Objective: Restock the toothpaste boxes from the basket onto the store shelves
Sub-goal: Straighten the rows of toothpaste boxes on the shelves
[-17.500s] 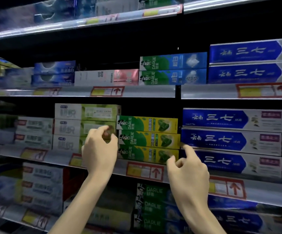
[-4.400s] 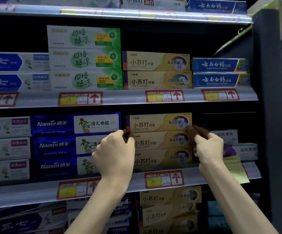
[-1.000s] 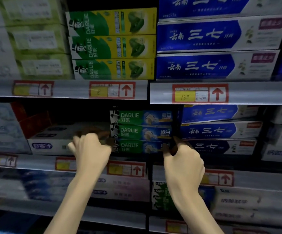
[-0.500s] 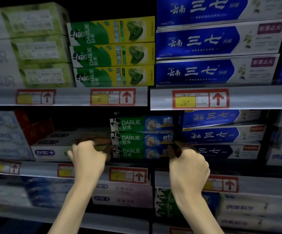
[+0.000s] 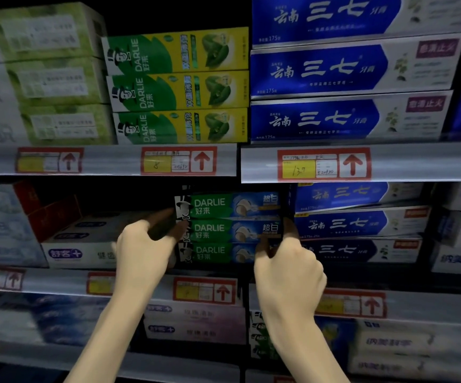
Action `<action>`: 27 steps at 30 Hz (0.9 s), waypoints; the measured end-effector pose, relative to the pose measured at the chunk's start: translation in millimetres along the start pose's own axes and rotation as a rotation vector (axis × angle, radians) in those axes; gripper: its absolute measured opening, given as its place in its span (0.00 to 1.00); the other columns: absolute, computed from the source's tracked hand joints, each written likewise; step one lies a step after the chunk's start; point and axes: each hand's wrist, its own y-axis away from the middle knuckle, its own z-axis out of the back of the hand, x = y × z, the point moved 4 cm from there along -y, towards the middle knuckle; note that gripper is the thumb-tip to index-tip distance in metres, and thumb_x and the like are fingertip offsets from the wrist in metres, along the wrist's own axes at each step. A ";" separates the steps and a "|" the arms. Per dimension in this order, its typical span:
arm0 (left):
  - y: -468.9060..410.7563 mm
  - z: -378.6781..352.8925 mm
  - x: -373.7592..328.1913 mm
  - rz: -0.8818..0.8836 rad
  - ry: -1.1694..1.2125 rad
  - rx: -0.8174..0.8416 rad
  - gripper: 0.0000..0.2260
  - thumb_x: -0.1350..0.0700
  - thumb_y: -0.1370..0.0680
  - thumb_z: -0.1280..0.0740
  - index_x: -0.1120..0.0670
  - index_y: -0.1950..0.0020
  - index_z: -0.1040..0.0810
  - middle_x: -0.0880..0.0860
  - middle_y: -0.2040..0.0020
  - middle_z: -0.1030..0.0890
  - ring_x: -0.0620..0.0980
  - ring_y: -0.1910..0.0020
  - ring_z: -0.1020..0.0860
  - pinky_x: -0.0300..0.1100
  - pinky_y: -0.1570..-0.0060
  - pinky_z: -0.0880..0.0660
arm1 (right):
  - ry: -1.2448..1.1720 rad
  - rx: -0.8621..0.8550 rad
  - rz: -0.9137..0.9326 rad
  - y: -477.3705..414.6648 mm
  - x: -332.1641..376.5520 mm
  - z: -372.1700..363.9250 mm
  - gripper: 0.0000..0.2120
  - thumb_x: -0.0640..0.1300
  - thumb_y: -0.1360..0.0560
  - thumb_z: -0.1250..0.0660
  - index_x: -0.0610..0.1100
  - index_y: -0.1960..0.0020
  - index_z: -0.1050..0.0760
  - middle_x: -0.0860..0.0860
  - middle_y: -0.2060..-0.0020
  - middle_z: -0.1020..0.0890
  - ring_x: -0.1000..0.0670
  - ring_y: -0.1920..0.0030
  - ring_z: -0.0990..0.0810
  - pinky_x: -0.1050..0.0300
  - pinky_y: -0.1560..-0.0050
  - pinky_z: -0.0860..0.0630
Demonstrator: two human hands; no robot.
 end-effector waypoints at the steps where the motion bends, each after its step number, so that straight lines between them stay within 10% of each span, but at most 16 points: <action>1: -1.3 -2.1 -1.6 0.006 0.021 -0.004 0.19 0.50 0.23 0.23 0.48 0.33 0.17 0.46 0.49 0.14 0.55 0.54 0.18 0.50 0.49 0.20 | -0.019 0.018 -0.016 -1.7 3.1 0.6 0.32 0.51 0.18 0.35 0.46 0.18 0.40 0.47 0.58 0.15 0.42 0.55 0.16 0.52 0.57 0.26; 8: -10.7 -4.0 9.0 0.045 0.075 -0.024 0.13 0.53 0.22 0.25 0.51 0.38 0.14 0.42 0.61 0.17 0.51 0.60 0.22 0.48 0.55 0.24 | -0.095 0.161 -0.161 -10.3 16.7 3.8 0.20 0.48 0.19 0.34 0.42 0.29 0.30 0.45 0.52 0.16 0.41 0.49 0.17 0.51 0.50 0.24; 15: -20.1 -5.8 3.0 0.004 0.173 0.065 0.22 0.51 0.23 0.24 0.54 0.30 0.19 0.50 0.41 0.16 0.49 0.42 0.18 0.49 0.36 0.24 | -0.207 0.102 -0.201 -9.4 20.0 -6.7 0.34 0.50 0.21 0.33 0.45 0.20 0.43 0.45 0.55 0.17 0.40 0.53 0.18 0.47 0.50 0.19; 27: -34.4 -7.8 5.3 0.018 0.248 0.133 0.17 0.60 0.24 0.25 0.60 0.35 0.18 0.51 0.46 0.16 0.52 0.47 0.18 0.48 0.41 0.22 | -0.103 0.050 -0.160 -13.5 18.4 -6.3 0.27 0.44 0.20 0.33 0.42 0.23 0.36 0.47 0.58 0.16 0.42 0.56 0.16 0.51 0.56 0.22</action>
